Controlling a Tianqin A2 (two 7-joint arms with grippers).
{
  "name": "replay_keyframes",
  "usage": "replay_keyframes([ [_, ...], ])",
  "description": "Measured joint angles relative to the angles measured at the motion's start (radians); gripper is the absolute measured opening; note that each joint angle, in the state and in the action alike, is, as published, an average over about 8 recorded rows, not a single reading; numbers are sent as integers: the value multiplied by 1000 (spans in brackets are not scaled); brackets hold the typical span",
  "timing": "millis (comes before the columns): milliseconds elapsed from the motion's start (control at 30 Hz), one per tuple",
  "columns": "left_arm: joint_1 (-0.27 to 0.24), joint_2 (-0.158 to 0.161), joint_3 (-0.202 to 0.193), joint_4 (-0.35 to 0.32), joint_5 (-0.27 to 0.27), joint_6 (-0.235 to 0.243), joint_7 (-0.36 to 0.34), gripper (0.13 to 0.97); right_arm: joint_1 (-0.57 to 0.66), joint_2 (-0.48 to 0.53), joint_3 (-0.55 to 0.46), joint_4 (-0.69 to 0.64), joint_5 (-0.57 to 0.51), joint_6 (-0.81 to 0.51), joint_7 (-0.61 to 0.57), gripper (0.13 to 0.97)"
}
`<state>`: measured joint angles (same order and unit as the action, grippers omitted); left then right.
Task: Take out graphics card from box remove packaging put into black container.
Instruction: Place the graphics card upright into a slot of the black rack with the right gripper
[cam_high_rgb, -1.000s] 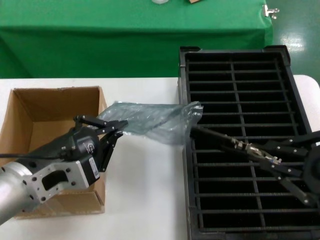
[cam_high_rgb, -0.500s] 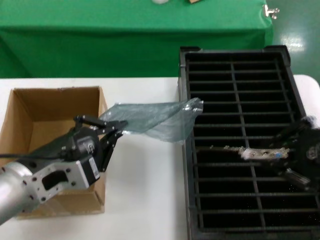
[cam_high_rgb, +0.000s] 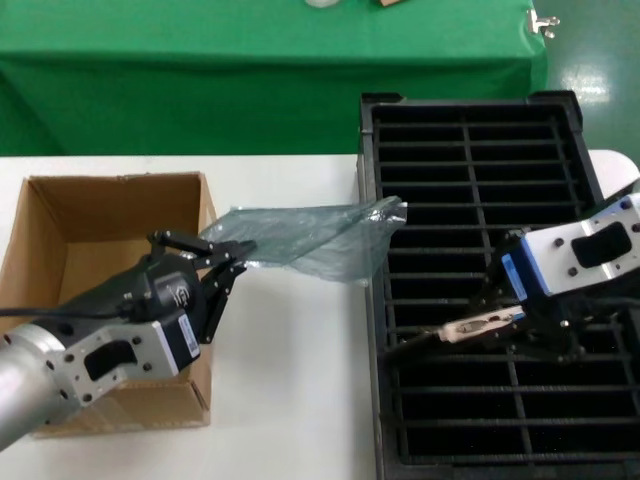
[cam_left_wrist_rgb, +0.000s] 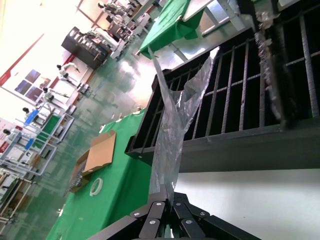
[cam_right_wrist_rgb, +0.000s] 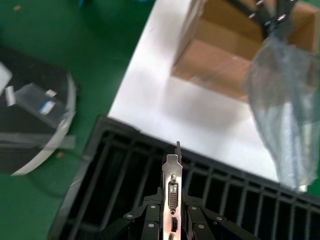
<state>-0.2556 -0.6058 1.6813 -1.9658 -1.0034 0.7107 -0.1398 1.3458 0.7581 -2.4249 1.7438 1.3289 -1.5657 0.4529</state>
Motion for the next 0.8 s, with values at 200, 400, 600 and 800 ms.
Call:
replay_keyframes([
  [200,0,0,0,0,0,0,0,139,202,2,-230,-38,76,-4,65,189],
  [400,0,0,0,0,0,0,0,139,287,-26,-313,-63,110,-4,110,189],
  [600,0,0,0,0,0,0,-1,139,290,-65,-326,-87,113,-4,127,189],
  [800,0,0,0,0,0,0,0,139,276,-89,-328,-113,97,-4,123,189],
])
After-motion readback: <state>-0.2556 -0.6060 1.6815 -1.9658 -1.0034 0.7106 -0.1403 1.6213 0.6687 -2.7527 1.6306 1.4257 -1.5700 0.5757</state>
